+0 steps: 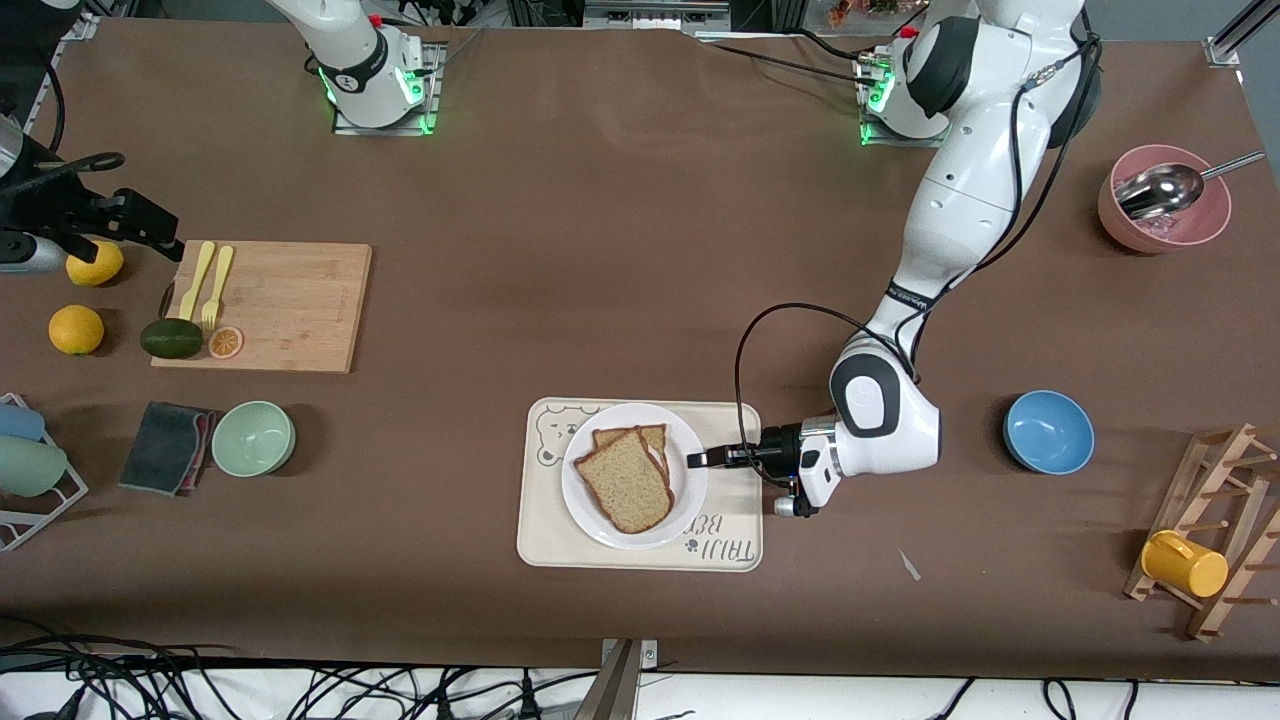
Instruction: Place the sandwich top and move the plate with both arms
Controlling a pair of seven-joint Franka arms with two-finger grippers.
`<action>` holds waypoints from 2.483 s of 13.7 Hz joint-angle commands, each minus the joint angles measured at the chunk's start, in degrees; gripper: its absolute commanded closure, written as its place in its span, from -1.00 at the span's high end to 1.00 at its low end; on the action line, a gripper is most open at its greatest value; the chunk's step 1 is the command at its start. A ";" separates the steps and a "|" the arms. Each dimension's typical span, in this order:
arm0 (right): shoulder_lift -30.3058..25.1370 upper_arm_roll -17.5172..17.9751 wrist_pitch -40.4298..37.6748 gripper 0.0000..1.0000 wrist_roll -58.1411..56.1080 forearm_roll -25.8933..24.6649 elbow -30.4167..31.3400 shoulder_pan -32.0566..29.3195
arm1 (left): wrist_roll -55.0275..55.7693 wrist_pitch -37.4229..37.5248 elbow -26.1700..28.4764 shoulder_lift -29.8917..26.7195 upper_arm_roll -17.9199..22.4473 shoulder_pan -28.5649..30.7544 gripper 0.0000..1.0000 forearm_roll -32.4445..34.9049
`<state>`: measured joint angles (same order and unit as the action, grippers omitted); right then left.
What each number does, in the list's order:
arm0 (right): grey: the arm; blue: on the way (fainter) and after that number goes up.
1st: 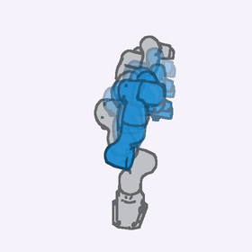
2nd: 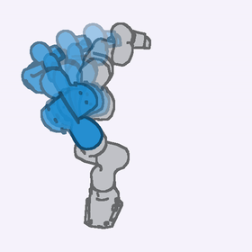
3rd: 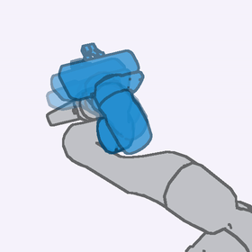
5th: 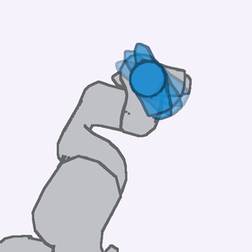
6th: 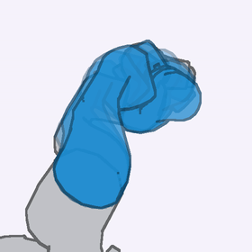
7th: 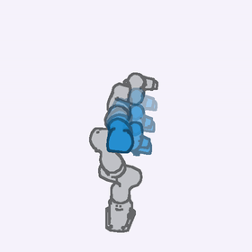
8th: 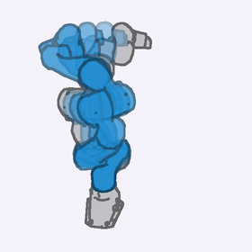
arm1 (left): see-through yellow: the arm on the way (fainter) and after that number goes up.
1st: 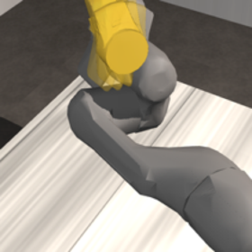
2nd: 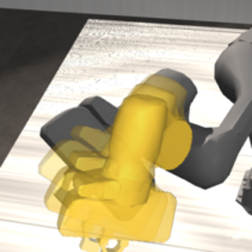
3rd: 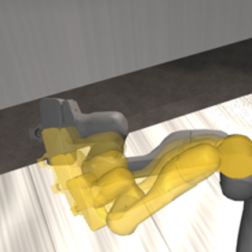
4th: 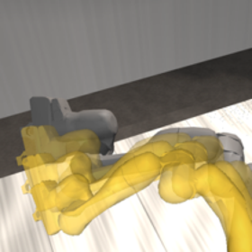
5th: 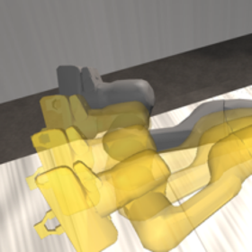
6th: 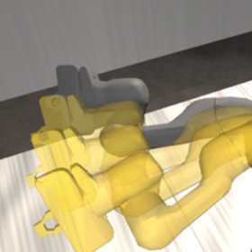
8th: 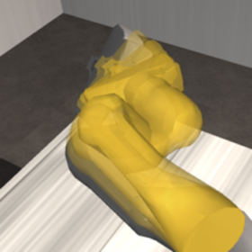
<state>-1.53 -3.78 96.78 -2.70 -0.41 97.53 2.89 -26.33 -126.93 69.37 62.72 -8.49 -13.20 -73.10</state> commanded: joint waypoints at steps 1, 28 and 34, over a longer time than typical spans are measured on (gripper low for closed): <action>-0.40 0.79 -0.37 1.00 0.23 -0.03 0.20 -0.87 | -1.62 -0.51 -2.05 0.91 -0.13 -0.42 -0.38 -2.75; -0.40 0.88 -0.37 1.00 0.23 -0.03 0.11 -0.78 | 19.65 34.63 13.51 -39.76 2.60 13.81 0.99 64.53; -0.40 0.88 -0.37 1.00 0.23 -0.03 0.20 -0.78 | 19.90 42.27 11.75 -48.90 3.47 17.41 0.99 73.89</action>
<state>-1.48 -3.74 96.75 -2.70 -0.41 97.54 2.89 -6.94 -87.82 79.87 18.51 -5.13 2.15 -0.67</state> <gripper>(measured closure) 0.000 0.000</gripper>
